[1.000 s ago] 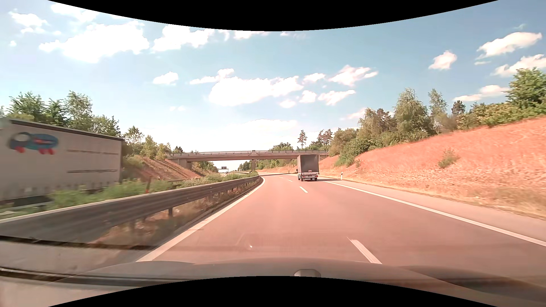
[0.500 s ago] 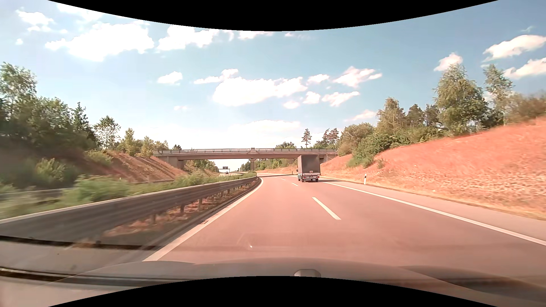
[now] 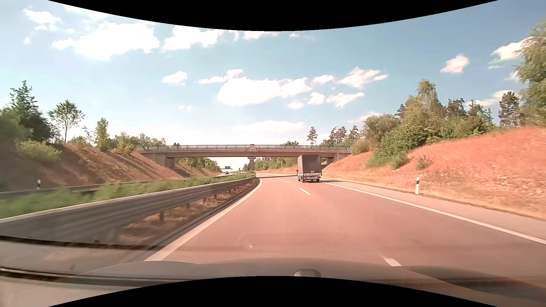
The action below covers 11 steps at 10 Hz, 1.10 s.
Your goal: Follow the waypoints while adhering to traffic rules and regulations
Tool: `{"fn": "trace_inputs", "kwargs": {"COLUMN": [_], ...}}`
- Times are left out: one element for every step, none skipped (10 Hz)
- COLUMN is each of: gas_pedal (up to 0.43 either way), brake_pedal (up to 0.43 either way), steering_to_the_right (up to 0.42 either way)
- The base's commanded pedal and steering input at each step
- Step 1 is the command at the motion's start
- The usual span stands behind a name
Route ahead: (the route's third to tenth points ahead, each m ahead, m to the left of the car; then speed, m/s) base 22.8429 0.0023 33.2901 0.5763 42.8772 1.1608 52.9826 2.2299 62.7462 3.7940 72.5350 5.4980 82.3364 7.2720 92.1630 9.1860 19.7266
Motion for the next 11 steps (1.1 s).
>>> {"fn": "trace_inputs", "kwargs": {"gas_pedal": [0.37,0.37,0.37,0.37,0.378,0.398,0.398,0.398,0.398,0.398,0.409], "brake_pedal": [0.0,0.0,0.0,0.0,0.0,0.0,0.0,0.0,0.0,0.0,0.0], "steering_to_the_right": [-0.012,-0.013,-0.013,-0.013,-0.013,-0.013,-0.013,-0.013,-0.013,-0.013,-0.013]}}
